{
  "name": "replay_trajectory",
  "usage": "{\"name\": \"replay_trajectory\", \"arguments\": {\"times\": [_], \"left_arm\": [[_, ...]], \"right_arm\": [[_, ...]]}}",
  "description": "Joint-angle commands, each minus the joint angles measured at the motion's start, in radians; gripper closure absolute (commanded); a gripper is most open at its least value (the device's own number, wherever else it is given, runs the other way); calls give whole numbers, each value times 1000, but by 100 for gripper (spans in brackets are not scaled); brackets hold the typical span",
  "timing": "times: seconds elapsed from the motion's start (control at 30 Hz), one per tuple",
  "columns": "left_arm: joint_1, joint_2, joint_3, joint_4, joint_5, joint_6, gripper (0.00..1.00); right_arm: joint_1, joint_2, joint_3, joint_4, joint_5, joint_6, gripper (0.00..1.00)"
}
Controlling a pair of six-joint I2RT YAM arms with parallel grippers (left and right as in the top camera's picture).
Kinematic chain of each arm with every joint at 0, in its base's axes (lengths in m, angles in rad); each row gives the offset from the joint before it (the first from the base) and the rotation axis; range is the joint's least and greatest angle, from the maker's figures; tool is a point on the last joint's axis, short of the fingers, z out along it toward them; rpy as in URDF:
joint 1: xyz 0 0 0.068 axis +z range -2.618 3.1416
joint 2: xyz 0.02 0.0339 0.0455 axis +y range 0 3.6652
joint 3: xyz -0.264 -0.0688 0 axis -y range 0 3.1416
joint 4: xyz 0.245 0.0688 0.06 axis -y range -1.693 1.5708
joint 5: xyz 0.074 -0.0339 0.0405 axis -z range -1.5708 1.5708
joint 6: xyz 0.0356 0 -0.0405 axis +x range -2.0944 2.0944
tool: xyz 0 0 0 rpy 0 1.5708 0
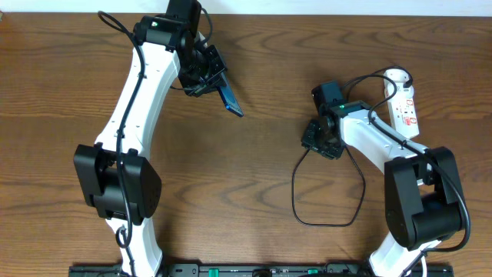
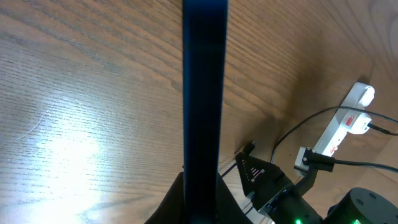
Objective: Plug charger to phone and switch on socket
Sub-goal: 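Lower the right gripper over the black USB-C plug, then grasp the USB-C plug with the right gripper and lift it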
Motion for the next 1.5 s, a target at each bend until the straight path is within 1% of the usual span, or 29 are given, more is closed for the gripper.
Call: {"name": "replay_trajectory", "arguments": {"times": [0.0,0.23,0.3,0.47,0.67,0.7,0.73,0.8,0.9,1.0,1.07,1.13,1.2,1.27,1.37,1.47], "left_arm": [[3,-29,11,-3,-5,9,93],[3,-29,11,-3,-5,9,93],[3,-29,11,-3,-5,9,92],[3,-29,11,-3,-5,10,93],[3,-29,11,-3,2,11,93],[3,-29,11,-3,10,11,92],[3,-29,11,-2,26,18,93],[3,-29,11,19,101,70,93],[3,-29,11,69,276,160,93],[3,-29,11,143,496,240,93],[3,-29,11,209,669,296,92],[3,-30,11,291,818,320,93],[3,-30,11,371,898,320,93],[3,-35,11,426,925,302,93],[-3,-45,12,513,924,205,93],[-10,-62,12,647,924,99,93]], "right_arm": [[5,44,-9,3,19,18,60],[5,59,-8,11,11,18,70],[5,59,-8,14,3,18,77],[5,59,-8,24,-13,18,81],[4,59,-8,31,-21,13,94],[3,59,-8,37,-32,-2,98],[0,59,-7,47,-50,-21,99],[-9,58,-4,62,-101,-53,98],[-28,45,2,75,-163,-95,98],[-50,13,7,82,-224,-164,99],[-63,-22,7,96,-306,-251,99],[-79,-79,7,99,-418,-327,99],[-94,-140,7,100,-530,-359,99],[-108,-212,7,118,-649,-402,99],[-116,-326,7,129,-726,-444,99],[-114,-428,6,129,-764,-461,99]]}}
